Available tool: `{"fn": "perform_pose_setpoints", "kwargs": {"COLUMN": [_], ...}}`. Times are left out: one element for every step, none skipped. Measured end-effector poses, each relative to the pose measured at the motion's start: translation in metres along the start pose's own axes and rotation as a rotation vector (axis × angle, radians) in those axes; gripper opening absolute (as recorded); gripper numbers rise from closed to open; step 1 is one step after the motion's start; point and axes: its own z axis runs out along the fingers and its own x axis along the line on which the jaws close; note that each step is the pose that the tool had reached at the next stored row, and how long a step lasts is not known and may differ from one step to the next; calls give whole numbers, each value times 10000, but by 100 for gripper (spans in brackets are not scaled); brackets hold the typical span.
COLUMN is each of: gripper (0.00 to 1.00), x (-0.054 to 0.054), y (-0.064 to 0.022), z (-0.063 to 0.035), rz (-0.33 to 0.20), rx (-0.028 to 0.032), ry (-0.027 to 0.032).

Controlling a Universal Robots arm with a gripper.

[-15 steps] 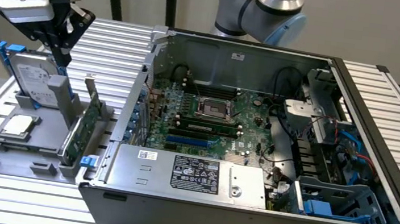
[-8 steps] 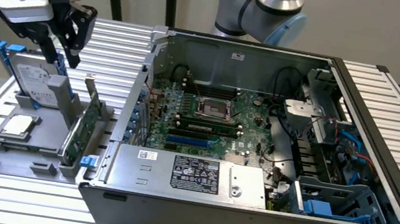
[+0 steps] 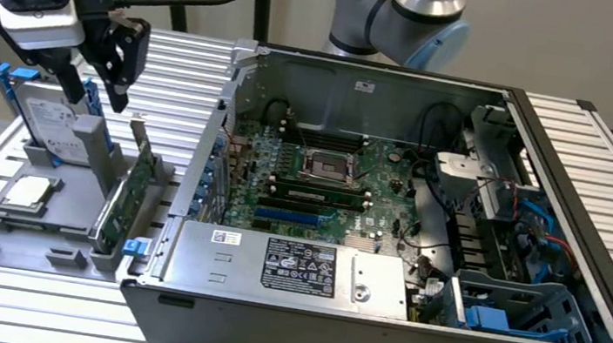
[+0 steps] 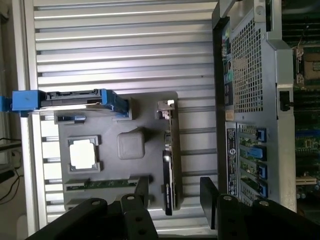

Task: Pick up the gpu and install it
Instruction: 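Pick up the gpu and move the gpu toward the slot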

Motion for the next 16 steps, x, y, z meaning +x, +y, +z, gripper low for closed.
{"fn": "perform_pose_setpoints", "kwargs": {"gripper": [54, 54, 54, 54, 54, 54, 54, 54, 54, 54, 54, 54, 54, 54, 54, 54], "x": [0, 0, 1, 1, 1, 2, 2, 2, 3, 3, 3, 3, 3, 3, 3, 3], "y": [-2, -4, -6, -8, -10, -12, -14, -16, -19, -22, -25, -28, -31, -35, -39, -44], "z": [18, 36, 54, 72, 90, 108, 126, 144, 164, 182, 199, 217, 234, 253, 272, 289], "rz": [0, -1, 0, 0, 0, 0, 0, 0, -1, -3, -5, -6, -8, -10, -11, -11], "rx": [0, -1, 0, -1, 0, 0, 0, 0, -1, -1, -2, 0, 0, -1, -1, 0], "ry": [0, 0, 0, -1, 0, 0, 0, 0, -1, -1, -1, 0, 0, 0, 0, 1]}}
